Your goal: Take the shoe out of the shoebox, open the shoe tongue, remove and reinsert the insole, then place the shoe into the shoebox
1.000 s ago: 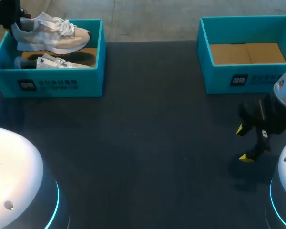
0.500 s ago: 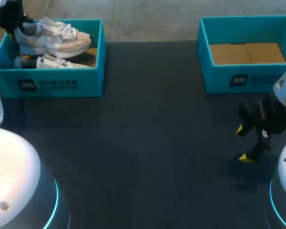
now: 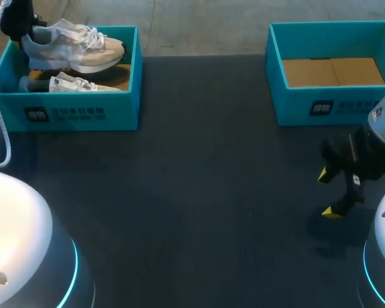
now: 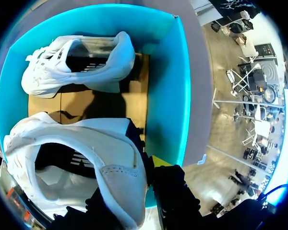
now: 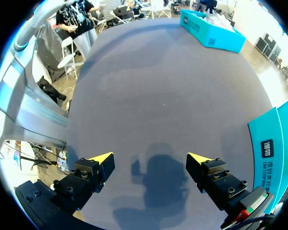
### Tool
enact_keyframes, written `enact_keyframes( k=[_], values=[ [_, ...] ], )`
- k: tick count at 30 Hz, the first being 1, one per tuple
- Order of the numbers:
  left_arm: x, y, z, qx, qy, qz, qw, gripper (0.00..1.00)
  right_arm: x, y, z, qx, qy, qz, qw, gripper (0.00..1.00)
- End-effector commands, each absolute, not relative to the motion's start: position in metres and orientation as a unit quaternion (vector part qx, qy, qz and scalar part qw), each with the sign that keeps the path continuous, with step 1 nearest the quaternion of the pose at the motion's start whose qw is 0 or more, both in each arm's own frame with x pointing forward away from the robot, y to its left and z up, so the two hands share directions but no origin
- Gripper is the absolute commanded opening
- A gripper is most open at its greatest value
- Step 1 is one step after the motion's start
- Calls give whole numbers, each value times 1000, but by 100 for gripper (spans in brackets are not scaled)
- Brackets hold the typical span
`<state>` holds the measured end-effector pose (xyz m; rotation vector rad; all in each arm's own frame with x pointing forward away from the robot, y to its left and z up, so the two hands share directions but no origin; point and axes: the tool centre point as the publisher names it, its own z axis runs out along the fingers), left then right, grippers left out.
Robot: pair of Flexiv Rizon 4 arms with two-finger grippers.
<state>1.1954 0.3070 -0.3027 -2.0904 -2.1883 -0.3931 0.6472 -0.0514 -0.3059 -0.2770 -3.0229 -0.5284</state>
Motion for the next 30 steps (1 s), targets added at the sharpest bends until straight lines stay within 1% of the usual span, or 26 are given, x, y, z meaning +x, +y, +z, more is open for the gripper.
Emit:
enact_keyframes(
  k=[1,30],
  values=[
    [1201,305,-310,-685,-716,-123,51,0,645,-52,-306,-90,-981,-171,29,100],
    [1203,296,-340,-688,-713,-115,78,0,645,-52,-306,-90,-981,-171,29,100]
  ],
)
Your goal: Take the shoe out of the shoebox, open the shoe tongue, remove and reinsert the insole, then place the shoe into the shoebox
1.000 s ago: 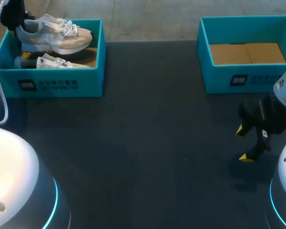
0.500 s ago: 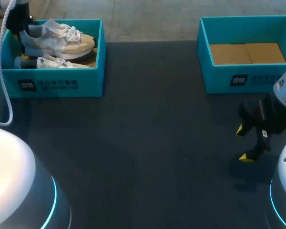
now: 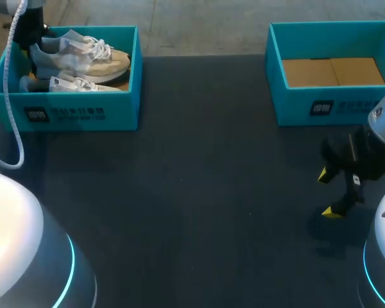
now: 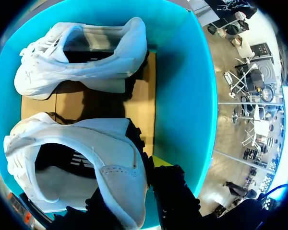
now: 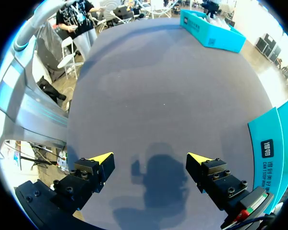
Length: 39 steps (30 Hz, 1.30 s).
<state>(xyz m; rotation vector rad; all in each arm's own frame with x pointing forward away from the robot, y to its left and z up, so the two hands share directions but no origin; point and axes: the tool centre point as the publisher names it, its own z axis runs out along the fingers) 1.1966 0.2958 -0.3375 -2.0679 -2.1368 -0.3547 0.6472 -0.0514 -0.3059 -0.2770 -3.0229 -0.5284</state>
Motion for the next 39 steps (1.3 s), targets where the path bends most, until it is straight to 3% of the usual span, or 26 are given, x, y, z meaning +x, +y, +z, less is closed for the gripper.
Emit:
enact_keyframes(
  k=[1,39],
  values=[
    [1203,296,-341,-688,-713,-114,78,0,645,-52,-306,-90,-981,-171,29,100],
    [1195,296,-366,-692,-708,-99,97,0,645,-52,-306,-90,-981,-171,29,100]
  ],
)
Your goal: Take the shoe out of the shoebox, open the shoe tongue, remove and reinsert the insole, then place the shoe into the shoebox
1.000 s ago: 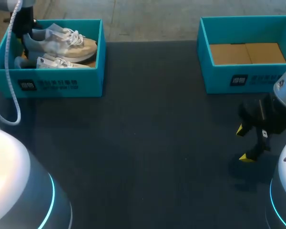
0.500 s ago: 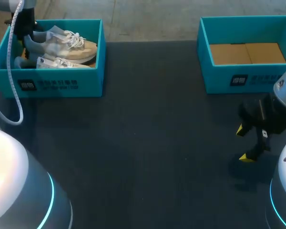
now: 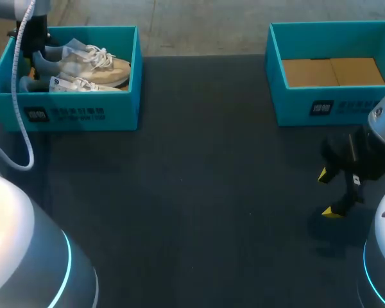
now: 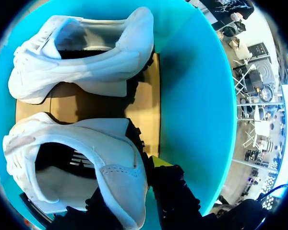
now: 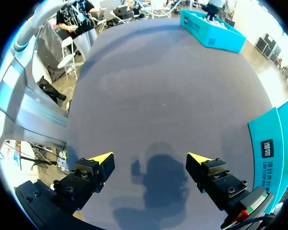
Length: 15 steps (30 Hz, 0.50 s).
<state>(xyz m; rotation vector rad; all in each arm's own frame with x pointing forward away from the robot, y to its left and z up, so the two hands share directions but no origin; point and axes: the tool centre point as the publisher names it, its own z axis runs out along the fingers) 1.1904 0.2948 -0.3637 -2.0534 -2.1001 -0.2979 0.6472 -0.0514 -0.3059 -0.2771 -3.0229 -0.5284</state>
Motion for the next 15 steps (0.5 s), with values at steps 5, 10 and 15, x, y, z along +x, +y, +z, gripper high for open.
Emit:
enact_keyframes(
  k=[5,10,15],
  values=[
    [1194,297,-369,-693,-707,-99,99,0,645,-52,-306,-90,-981,-171,29,100],
    [1193,298,-371,-693,-710,-87,93,0,645,-52,-306,-90,-981,-171,29,100],
    [1193,299,-372,-693,-712,-76,77,9,645,-52,-306,-90,-981,-171,29,100]
  ],
)
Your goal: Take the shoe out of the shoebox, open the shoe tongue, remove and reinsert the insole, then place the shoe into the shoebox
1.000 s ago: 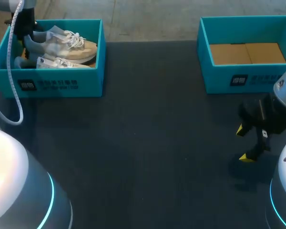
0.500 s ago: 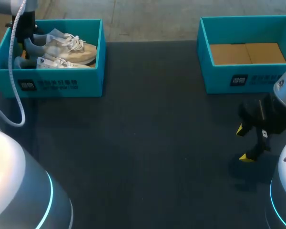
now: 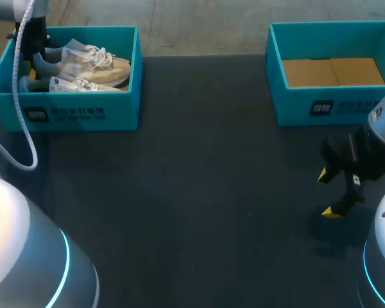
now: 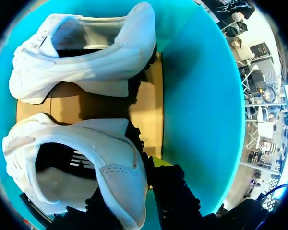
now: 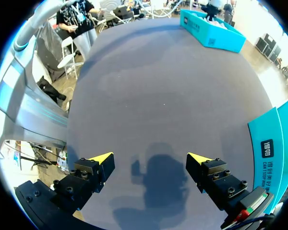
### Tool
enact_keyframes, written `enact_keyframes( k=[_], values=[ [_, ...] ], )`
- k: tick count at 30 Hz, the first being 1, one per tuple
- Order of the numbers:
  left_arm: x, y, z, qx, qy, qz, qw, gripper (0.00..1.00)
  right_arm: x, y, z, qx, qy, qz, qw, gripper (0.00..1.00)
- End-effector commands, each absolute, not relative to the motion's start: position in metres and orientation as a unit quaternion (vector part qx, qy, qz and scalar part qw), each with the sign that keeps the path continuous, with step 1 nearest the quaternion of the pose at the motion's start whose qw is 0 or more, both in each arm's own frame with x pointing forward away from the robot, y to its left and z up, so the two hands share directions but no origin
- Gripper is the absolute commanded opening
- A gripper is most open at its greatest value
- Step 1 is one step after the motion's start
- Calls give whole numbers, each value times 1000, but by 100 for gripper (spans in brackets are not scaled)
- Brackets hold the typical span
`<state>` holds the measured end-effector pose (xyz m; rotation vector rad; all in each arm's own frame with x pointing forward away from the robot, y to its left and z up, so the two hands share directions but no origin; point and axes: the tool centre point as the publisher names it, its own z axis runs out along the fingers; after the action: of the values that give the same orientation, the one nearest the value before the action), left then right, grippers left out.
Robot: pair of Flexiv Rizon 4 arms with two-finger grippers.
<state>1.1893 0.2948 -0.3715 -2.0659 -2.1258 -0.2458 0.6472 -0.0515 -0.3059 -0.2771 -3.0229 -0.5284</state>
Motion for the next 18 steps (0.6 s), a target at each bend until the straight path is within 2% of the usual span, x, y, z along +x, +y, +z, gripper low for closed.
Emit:
enact_keyframes(
  k=[1,7,18],
  values=[
    [1193,299,-372,-693,-713,-76,76,13,645,-52,-306,-90,-981,-171,29,100],
    [1193,300,-371,-694,-712,-77,69,32,645,-52,-306,-90,-981,-171,29,100],
    [1191,294,-359,-698,-711,-73,52,45,645,-52,-306,-90,-981,-171,29,100]
  ],
)
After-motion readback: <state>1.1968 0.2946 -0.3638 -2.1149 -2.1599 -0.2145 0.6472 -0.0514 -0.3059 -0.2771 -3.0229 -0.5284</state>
